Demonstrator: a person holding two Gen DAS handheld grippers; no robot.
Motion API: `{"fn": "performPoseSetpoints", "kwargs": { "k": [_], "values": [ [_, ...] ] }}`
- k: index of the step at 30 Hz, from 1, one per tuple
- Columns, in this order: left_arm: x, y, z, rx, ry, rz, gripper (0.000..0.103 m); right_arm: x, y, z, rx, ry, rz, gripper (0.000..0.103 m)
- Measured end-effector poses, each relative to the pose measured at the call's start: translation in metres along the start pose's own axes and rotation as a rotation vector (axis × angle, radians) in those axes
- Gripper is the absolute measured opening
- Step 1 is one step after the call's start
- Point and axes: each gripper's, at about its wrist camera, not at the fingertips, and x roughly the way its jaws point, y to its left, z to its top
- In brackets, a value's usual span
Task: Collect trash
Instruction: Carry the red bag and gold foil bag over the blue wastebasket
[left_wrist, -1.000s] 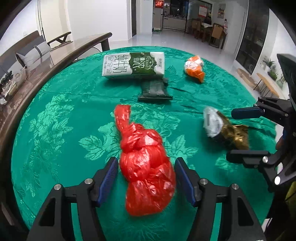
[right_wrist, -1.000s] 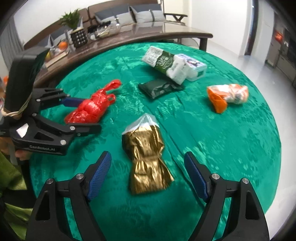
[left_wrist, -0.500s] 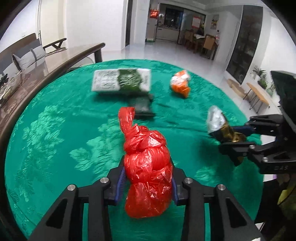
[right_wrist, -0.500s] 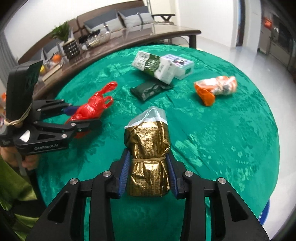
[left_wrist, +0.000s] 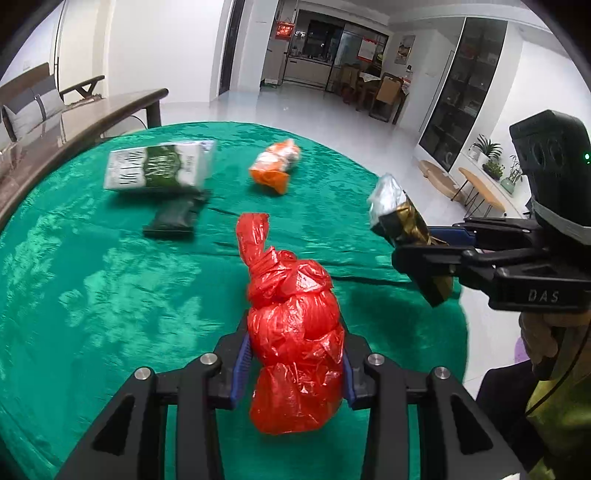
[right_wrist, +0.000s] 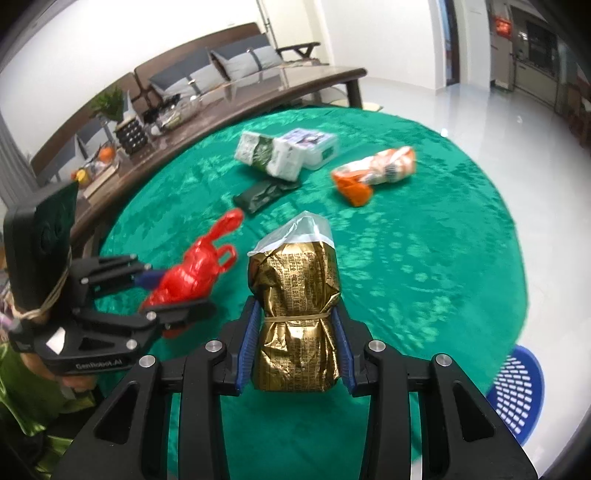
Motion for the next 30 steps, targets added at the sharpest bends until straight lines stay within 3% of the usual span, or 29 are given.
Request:
{"fn": "performPoseSetpoints", "kwargs": {
  "k": [9,15,22,30],
  "values": [
    [0.011,-0.064,0.018,0.032,0.016,-0.098,0.039,-0.048,-0.052,-0.016,0.096,-0.058,-0.054,0.038],
    [0.029,-0.129,0.044,0.088,0.010,-0.186,0.039,-0.098,-0.129,-0.029,0.210,-0.094,-0.183,0.038],
    [0.101,-0.220,0.058,0.179,0.081,-0.265,0.040,-0.109,-0.231,-0.072,0.351,0.009,-0.353,0.038],
    [0.199,-0.266,0.055,0.195,0.158,-0.257,0.041,-0.100,-0.302,-0.118,0.531,0.041,-0.366,0.039]
  ]
}}
